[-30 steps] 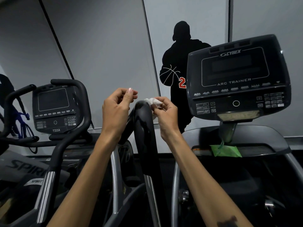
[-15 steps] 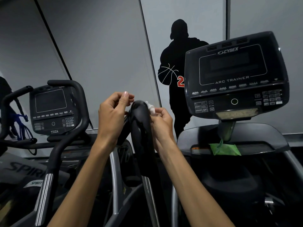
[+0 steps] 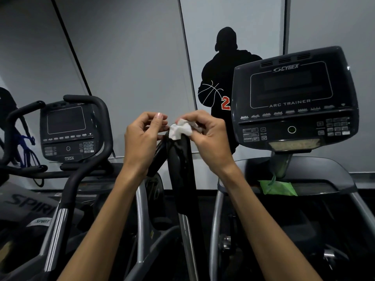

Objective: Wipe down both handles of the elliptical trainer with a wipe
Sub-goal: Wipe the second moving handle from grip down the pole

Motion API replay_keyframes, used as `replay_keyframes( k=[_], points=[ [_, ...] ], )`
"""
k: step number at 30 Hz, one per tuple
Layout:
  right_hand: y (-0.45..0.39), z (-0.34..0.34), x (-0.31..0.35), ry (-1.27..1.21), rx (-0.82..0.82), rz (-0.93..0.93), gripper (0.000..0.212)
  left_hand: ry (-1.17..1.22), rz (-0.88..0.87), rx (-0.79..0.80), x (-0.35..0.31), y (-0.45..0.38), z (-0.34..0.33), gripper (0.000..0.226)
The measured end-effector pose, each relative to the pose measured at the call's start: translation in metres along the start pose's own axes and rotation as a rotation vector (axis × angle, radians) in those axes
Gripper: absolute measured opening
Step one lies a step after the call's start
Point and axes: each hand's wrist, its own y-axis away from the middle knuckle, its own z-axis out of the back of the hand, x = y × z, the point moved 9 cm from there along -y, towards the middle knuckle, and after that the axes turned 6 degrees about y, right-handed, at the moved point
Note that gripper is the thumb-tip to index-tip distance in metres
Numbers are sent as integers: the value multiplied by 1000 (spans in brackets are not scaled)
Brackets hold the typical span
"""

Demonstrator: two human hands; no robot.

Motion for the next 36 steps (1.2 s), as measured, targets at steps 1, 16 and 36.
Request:
replay_keyframes(
  k=[1,16,36],
  points=[
    [-1,2,-5,36,4,-20,16,-1,6,3,0,0,1,18],
    [-29,0,18,415,105,-6,13,10,45,-33,-1,2,2,15],
    [-23,2,-12,107,70,-266,20,-24,4,2,-5,6,1,16]
  ],
)
